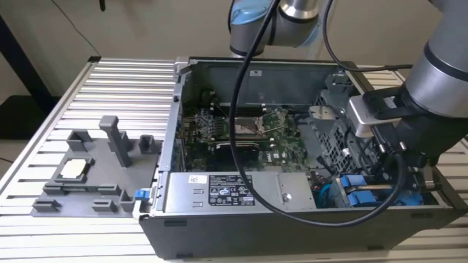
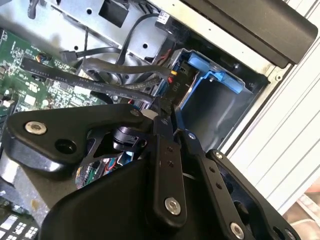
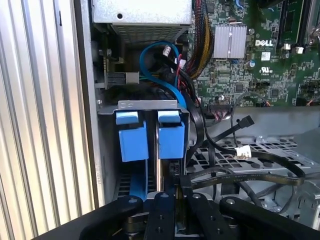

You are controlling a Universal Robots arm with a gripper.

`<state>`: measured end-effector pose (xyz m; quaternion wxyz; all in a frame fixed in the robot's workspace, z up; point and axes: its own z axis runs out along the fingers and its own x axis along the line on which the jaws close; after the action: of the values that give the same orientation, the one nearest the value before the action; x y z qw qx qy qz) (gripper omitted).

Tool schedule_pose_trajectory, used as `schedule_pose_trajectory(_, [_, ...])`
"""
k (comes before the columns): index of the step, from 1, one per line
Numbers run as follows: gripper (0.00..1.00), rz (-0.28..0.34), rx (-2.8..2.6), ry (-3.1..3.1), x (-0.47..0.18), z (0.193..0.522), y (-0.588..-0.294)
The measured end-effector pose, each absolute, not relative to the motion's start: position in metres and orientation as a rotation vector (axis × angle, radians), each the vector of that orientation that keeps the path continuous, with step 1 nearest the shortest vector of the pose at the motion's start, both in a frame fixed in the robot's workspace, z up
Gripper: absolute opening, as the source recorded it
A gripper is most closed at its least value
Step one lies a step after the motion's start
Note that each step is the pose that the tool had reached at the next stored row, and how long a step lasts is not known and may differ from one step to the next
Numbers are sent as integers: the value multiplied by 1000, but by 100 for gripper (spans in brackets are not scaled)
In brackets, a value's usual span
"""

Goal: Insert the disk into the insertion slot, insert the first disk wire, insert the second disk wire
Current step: 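Insert the second disk wire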

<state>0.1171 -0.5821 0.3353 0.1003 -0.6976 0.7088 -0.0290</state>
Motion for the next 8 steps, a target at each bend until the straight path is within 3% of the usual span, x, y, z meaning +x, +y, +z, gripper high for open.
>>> schedule_pose_trajectory(8, [16,-87,-2063,2096,117,333,-582])
